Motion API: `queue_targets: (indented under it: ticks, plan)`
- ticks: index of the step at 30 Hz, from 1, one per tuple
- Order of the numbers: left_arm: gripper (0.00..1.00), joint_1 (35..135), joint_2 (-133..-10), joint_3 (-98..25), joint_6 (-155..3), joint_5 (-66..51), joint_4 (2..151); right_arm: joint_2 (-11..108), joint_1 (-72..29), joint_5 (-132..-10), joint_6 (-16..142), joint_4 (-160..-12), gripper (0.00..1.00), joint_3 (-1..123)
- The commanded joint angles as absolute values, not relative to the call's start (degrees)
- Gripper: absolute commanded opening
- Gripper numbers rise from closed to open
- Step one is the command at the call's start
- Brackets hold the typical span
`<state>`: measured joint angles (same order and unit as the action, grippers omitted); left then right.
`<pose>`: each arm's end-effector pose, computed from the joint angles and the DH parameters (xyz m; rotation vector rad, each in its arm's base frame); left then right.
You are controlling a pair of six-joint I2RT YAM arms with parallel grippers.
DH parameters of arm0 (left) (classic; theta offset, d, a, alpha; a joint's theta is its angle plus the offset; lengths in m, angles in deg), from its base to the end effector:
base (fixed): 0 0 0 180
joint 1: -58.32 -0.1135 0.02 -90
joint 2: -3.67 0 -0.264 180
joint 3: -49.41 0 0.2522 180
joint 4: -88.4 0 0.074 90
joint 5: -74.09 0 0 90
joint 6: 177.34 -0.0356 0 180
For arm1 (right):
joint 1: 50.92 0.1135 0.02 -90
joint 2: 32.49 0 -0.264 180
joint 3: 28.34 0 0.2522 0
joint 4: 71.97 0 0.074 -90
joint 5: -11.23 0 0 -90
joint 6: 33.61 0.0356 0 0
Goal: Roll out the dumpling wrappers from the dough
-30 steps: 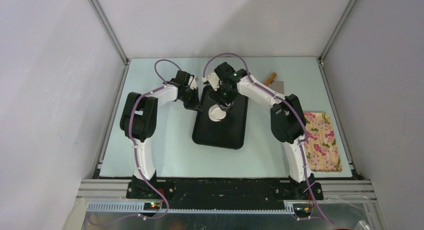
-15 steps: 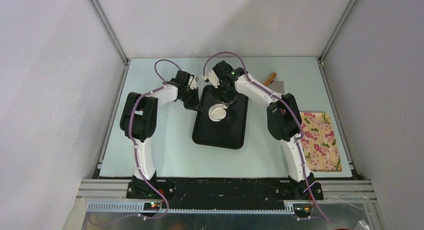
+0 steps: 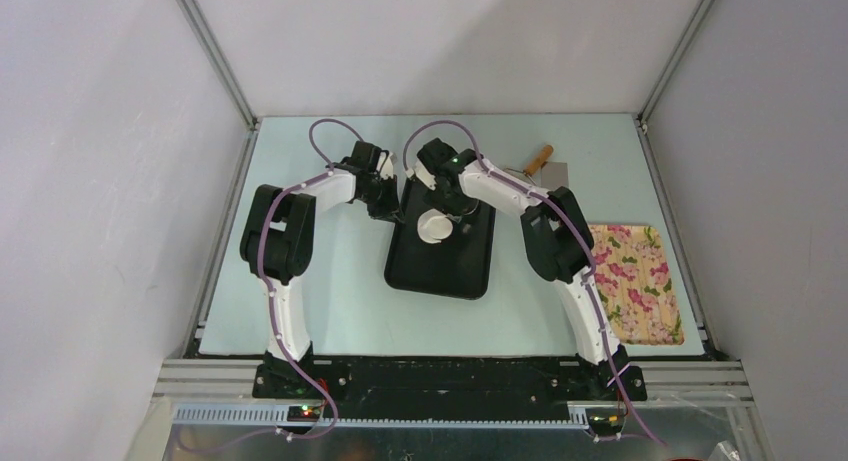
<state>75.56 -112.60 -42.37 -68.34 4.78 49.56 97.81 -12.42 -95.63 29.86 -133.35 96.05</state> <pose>0.3922 -0.1349 0.1498 0.0763 2.7343 -0.6756 0.3847 0.2928 0.1892 -1.3828 2.3186 -0.3412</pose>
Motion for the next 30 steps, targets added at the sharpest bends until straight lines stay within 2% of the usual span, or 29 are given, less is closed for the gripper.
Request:
queue_targets:
  ticks: [1, 7, 23, 30]
  plan:
    - [0.0, 76.45, -114.19, -42.06, -68.8, 3.4, 49.55, 98.25, -12.39, -98.76, 29.96, -130.7, 0.0, 95.63]
    - [0.0, 76.46, -114.28, -42.05, -68.71, 3.63, 49.74, 98.38, -12.5, -97.27, 30.52, -130.3, 0.0, 95.4]
    - [0.0, 76.45, -114.08, -41.88, -68.73, 3.93, 49.77, 99.4, -14.21, -72.69, 38.4, -133.74, 0.0, 101.67]
    - [0.0, 76.45, -114.32, -41.93, -68.62, 4.07, 49.88, 101.11, -14.54, -65.99, 39.98, -136.07, 0.0, 105.58]
